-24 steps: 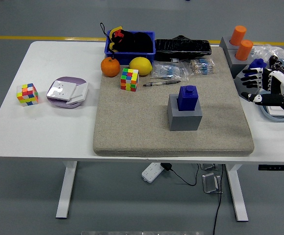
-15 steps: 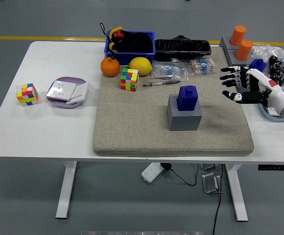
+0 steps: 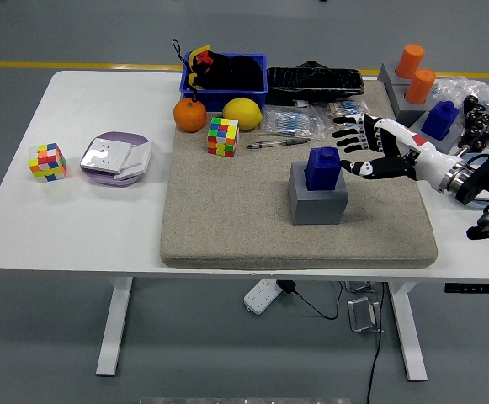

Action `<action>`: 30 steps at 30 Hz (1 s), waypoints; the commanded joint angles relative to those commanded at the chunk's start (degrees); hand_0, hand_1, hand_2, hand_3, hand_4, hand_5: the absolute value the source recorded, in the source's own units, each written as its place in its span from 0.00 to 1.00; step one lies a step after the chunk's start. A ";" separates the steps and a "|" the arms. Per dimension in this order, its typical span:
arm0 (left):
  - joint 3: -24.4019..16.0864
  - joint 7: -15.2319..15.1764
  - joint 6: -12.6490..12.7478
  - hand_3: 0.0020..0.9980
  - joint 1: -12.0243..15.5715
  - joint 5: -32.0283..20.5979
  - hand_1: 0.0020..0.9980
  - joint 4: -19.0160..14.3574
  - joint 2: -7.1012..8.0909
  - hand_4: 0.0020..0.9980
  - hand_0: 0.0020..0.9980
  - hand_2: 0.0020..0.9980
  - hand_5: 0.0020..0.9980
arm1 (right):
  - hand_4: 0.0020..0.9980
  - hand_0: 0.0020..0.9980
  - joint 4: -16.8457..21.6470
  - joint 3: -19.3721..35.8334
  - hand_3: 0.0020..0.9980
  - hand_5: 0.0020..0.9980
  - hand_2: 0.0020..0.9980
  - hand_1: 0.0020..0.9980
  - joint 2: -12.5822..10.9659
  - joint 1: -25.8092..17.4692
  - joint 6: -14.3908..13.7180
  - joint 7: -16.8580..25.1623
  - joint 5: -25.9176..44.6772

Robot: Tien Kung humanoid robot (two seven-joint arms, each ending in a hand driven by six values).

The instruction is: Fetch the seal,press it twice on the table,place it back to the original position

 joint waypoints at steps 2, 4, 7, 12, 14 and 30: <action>0.12 0.02 -0.03 0.86 -0.05 -0.01 0.82 0.01 0.03 0.84 0.82 0.80 0.47 | 0.77 0.80 -0.45 -0.70 0.88 0.00 0.80 0.76 0.16 0.45 0.13 0.24 -0.04; 0.23 0.03 -0.03 0.86 -0.12 -0.08 0.82 0.06 0.04 0.84 0.82 0.80 0.47 | 0.78 0.81 -0.88 -1.38 0.88 0.00 0.80 0.76 0.24 0.77 0.19 0.47 -0.12; 0.28 0.02 -0.04 0.86 -0.22 -0.07 0.82 0.04 0.01 0.84 0.82 0.80 0.47 | 0.78 0.81 -1.61 -2.71 0.88 0.00 0.80 0.76 0.19 1.28 0.24 1.12 -0.96; 0.33 0.03 -0.12 0.86 -0.25 -0.06 0.82 0.04 -0.11 0.84 0.82 0.80 0.47 | 0.78 0.80 -2.41 -4.60 0.88 0.00 0.77 0.76 0.15 1.74 -0.15 2.07 -0.99; 0.33 0.02 -0.13 0.86 -0.25 -0.06 0.82 0.06 -0.10 0.84 0.82 0.80 0.47 | 0.78 0.81 -2.73 -5.15 0.88 0.00 0.78 0.77 0.17 1.97 -0.38 2.41 -1.00; 0.62 -0.05 -0.32 0.86 -0.50 -0.06 0.82 0.08 -0.17 0.84 0.82 0.80 0.46 | 0.76 0.80 -7.53 -8.57 0.87 0.00 0.76 0.76 0.89 3.41 -4.33 7.47 3.21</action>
